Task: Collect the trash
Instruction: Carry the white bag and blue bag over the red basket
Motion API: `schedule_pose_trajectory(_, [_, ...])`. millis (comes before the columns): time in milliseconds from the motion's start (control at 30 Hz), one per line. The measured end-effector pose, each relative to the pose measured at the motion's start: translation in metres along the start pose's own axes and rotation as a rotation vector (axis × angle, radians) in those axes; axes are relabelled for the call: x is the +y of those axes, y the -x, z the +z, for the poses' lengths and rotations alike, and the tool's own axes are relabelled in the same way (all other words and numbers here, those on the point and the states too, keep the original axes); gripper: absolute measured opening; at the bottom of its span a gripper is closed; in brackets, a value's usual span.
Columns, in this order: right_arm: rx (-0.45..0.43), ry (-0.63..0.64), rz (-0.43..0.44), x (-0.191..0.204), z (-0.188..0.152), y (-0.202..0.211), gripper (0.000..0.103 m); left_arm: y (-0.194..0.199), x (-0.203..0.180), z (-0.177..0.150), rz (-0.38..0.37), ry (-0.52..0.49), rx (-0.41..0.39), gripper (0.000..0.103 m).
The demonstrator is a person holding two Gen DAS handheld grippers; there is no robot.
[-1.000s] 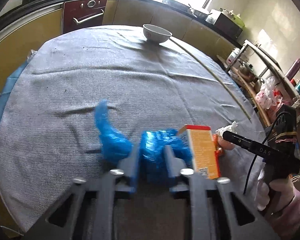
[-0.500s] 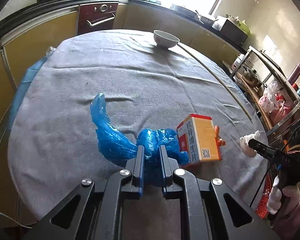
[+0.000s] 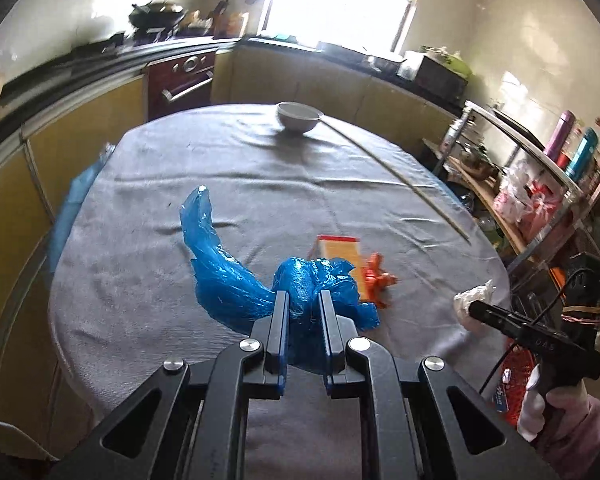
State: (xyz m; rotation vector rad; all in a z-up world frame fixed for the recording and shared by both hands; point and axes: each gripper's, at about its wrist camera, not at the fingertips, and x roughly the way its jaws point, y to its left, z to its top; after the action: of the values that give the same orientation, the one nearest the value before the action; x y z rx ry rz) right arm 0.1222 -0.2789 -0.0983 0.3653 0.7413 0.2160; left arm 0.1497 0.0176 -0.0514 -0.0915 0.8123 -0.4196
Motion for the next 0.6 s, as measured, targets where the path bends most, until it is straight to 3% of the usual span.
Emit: schedule_pose_trajectory(600, [-0.08,-0.054,-0.044,-0.034,-0.028,0.063,0.04,0.001,-0.104,-0.036,-0.122,-0.263,0.039,0.014])
